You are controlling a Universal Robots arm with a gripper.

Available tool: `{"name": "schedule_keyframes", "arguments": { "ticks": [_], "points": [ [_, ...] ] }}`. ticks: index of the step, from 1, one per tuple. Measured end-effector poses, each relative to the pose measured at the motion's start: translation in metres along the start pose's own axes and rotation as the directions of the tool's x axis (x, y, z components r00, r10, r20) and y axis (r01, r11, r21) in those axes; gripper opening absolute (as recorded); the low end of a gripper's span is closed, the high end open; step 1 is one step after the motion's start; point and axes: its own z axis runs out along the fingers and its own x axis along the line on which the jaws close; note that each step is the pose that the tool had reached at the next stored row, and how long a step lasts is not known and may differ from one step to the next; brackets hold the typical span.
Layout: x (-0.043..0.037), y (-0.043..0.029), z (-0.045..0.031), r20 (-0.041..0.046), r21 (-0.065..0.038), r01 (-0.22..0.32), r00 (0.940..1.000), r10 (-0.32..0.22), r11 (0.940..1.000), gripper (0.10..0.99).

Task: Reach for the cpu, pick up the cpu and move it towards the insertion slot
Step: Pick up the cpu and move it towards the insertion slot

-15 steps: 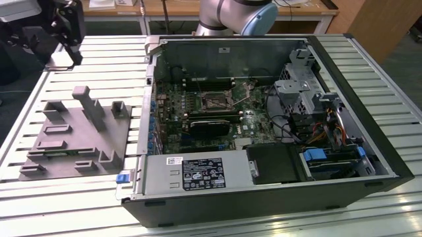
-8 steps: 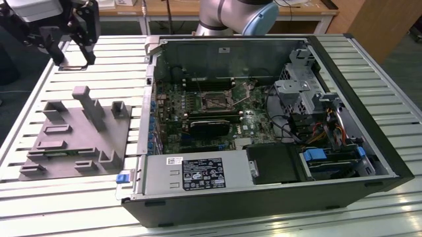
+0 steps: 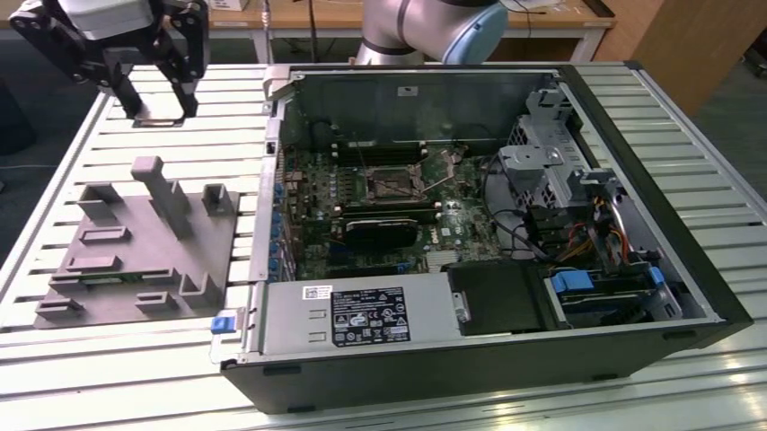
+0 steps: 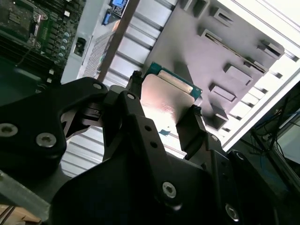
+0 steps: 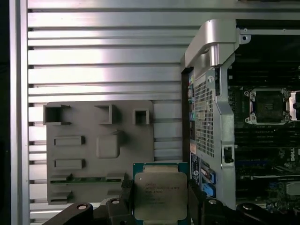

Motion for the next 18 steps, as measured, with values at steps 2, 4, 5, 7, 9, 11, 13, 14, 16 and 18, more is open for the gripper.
{"name": "schedule_keyframes", "arguments": {
  "ticks": [2,4,5,7,9,11,13,14,16,18],
  "points": [
    [-0.0064,0.0003,0.0003,-0.0005,0.0,0.0,1.0,0.0,1.0,0.541],
    [-0.0126,0.0005,0.0005,-0.0011,0.0,0.0,1.0,0.0,1.0,0.541],
    [-0.0158,0.0007,0.0006,-0.0015,0.0,0.0,1.0,0.0,1.0,0.541],
    [-0.0223,0.0009,0.0009,-0.0019,0.0,0.0,1.0,0.0,1.0,0.541],
    [-0.0291,0.0012,0.0012,-0.0025,0.0,0.0,1.0,0.0,1.0,0.541],
    [-0.0357,0.0015,0.0014,-0.0031,0.0,0.0,1.0,0.0,1.0,0.541],
    [-0.0424,0.0018,0.0017,-0.0038,0.0,0.0,1.0,0.0,1.0,0.541],
    [-0.0459,0.002,0.0019,-0.0041,0.0,0.0,1.0,0.0,1.0,0.541],
    [-0.054,0.0023,0.0022,-0.0048,0.0,0.0,1.0,0.0,1.0,0.541],
    [-0.0621,0.0027,0.0025,-0.0057,0.0,0.0,1.0,0.0,1.0,0.541]
  ]
}}
